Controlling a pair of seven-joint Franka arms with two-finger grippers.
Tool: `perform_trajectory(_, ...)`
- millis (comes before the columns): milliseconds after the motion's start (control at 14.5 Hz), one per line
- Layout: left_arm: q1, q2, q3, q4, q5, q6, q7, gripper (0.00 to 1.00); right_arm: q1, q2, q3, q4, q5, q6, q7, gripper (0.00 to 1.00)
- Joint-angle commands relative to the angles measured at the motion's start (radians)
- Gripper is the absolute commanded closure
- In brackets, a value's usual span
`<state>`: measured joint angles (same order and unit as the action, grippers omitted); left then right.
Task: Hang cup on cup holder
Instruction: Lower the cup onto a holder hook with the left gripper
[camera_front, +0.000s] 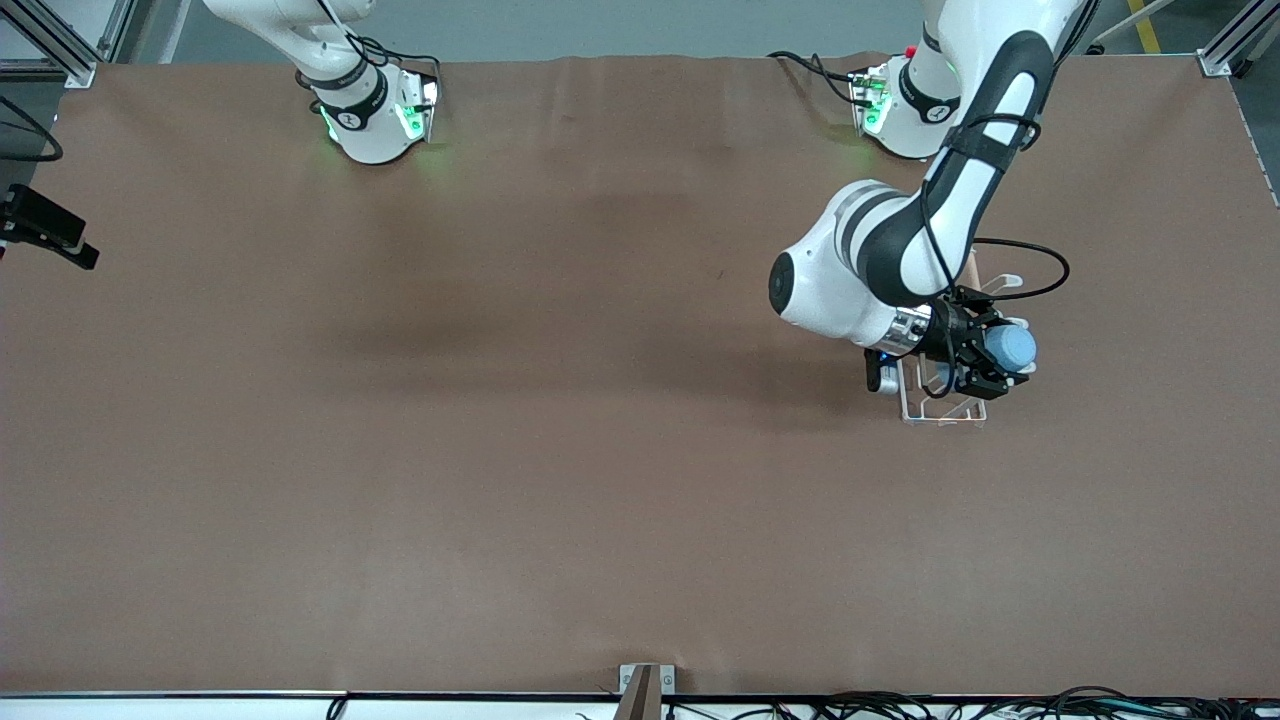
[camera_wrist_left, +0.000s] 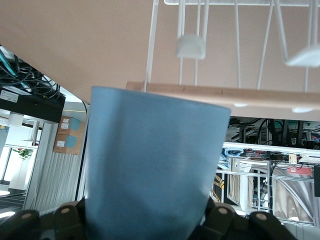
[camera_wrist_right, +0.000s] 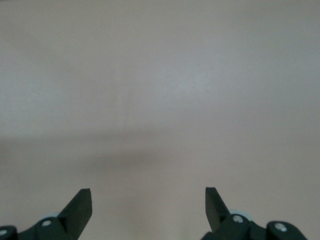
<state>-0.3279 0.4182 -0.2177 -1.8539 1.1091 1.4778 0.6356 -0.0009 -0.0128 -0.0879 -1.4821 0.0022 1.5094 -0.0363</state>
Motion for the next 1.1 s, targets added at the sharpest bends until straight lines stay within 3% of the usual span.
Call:
perform_trajectory(0, -0.014, 0.034, -0.003, 0.007, 0.025, -0.005, -0.074, 0.37, -0.007, -0.033, 0.008, -0.027, -0.011, 0.017, 0.018, 0.00)
perform_trajectory(690, -0.014, 0.102, -0.002, 0.009, 0.048, -0.036, -0.149, 0.33, -0.001, -0.033, 0.010, -0.032, -0.011, -0.014, 0.082, 0.00)
perform_trajectory(759, -0.014, 0.102, -0.003, 0.010, 0.048, -0.036, -0.152, 0.26, 0.001, -0.033, 0.010, -0.032, -0.011, -0.018, 0.082, 0.00)
perform_trajectory(897, -0.014, 0.096, -0.005, 0.015, 0.038, -0.040, -0.171, 0.00, 0.002, -0.033, 0.010, -0.030, -0.013, -0.021, 0.081, 0.00)
perform_trajectory(1034, -0.011, 0.082, -0.008, 0.039, 0.022, -0.051, -0.194, 0.00, 0.002, -0.033, 0.010, -0.029, -0.013, -0.018, 0.079, 0.00)
